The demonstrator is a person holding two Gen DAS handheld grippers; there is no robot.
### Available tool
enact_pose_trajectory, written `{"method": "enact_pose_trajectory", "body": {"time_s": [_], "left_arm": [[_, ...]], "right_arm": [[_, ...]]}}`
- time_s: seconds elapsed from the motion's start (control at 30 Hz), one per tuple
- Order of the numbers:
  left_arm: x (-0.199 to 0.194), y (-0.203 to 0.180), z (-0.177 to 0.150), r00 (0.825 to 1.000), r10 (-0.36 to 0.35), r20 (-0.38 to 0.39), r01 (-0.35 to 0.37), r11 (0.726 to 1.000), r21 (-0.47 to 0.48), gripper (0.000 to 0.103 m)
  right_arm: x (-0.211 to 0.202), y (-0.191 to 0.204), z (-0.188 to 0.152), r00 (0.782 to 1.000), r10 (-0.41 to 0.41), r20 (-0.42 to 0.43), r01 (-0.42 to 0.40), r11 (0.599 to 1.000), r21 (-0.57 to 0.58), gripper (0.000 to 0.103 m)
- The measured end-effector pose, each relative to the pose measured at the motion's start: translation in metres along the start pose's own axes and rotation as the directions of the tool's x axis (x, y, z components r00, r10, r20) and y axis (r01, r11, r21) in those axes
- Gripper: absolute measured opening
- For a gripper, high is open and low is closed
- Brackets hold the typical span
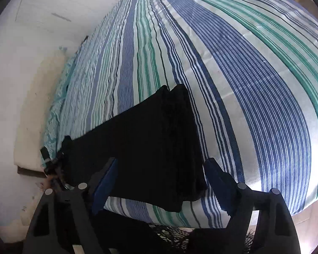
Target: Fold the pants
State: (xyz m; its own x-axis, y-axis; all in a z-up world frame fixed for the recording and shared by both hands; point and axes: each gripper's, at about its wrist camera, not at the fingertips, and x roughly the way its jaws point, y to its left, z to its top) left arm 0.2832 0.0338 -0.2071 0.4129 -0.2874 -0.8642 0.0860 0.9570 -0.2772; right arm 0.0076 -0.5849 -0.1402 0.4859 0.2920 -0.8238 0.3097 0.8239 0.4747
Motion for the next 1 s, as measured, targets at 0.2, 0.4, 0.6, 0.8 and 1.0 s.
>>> {"method": "enact_pose_trajectory", "body": {"time_s": [0.2, 0.4, 0.6, 0.8, 1.0], "left_arm": [[-0.015, -0.017, 0.000, 1.000, 0.026, -0.016, -0.025, 0.999, 0.042, 0.091], [-0.081, -0.042, -0.020, 0.994, -0.043, 0.102, 0.033, 0.995, 0.099, 0.091], [-0.130, -0.041, -0.051, 0.983, -0.107, 0.149, 0.101, 0.994, 0.044, 0.092], [-0.124, -0.016, -0.086, 0.982, -0.100, 0.160, 0.113, 0.991, -0.070, 0.092], [-0.123, 0.020, -0.111, 0.973, -0.043, 0.227, 0.085, 0.981, -0.176, 0.092]], "right_arm": [[0.026, 0.005, 0.012, 0.997, -0.022, -0.079, 0.017, 0.997, -0.075, 0.083], [0.042, 0.008, 0.017, 0.999, -0.011, -0.037, 0.010, 1.000, -0.029, 0.064], [0.037, 0.018, 0.013, 0.999, 0.036, -0.031, -0.035, 0.999, 0.015, 0.012], [0.014, 0.068, -0.008, 0.965, 0.238, 0.110, -0.243, 0.969, 0.037, 0.012], [0.043, 0.151, -0.028, 0.876, 0.461, 0.139, -0.474, 0.878, 0.070, 0.012]]}}
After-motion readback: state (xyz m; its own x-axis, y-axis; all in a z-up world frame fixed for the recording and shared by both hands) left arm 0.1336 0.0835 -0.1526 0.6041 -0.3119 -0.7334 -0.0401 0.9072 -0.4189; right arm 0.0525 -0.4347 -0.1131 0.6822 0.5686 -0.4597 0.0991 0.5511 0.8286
